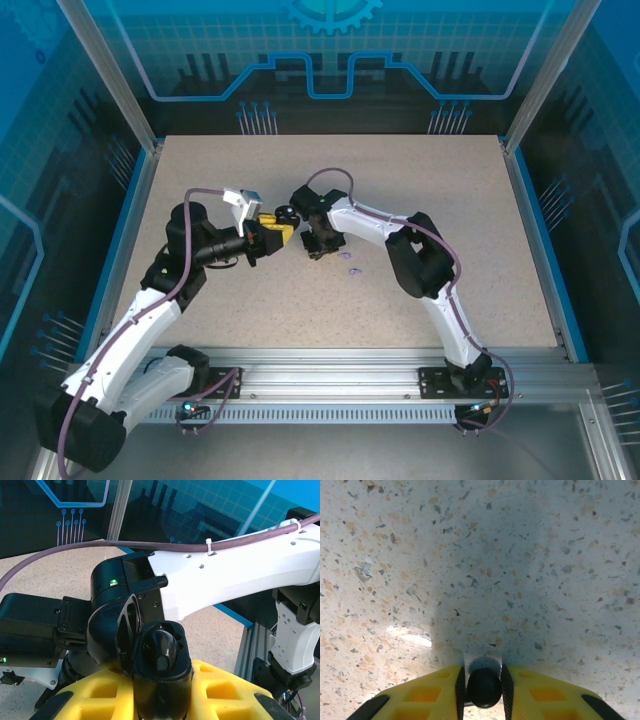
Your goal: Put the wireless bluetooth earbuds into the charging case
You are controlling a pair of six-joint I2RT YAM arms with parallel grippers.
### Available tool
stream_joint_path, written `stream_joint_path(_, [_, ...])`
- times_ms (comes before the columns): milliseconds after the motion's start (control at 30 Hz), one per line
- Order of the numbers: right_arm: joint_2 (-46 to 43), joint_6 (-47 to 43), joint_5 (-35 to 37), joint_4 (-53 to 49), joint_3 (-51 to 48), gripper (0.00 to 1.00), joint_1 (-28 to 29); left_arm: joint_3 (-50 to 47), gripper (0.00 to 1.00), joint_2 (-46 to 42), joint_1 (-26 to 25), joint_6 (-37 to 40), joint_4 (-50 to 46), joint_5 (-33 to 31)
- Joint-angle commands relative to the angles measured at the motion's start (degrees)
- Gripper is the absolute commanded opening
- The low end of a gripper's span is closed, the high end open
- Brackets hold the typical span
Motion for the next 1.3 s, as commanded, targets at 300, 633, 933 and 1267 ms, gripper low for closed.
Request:
stream_joint_path(300, [2.26, -3.22, 2.51, -4.28, 0.77, 0.21, 1.90, -0.16, 0.20, -0.70, 0.58, 0.97, 0.30, -0.04])
stream_joint_path(633, [-5.12, -2.96, 2.24, 1.32, -5.31, 0.19, 0.13, -0.20, 0.20, -0.97, 0.58, 0.87, -0.07, -0.05])
stream_joint_path(933, [-14.83, -3.28, 3.78, 9.48, -14.31, 0.20, -1.67, -0.60, 0.20, -0.35, 0.57, 0.55, 0.25, -0.33])
stream_joint_path(1267, [-24.31, -4.70, 6.77, 15.16, -21.37, 0.20, -2.38, -1.58, 0.20, 1.18, 0.58, -1.73, 1.70, -0.71])
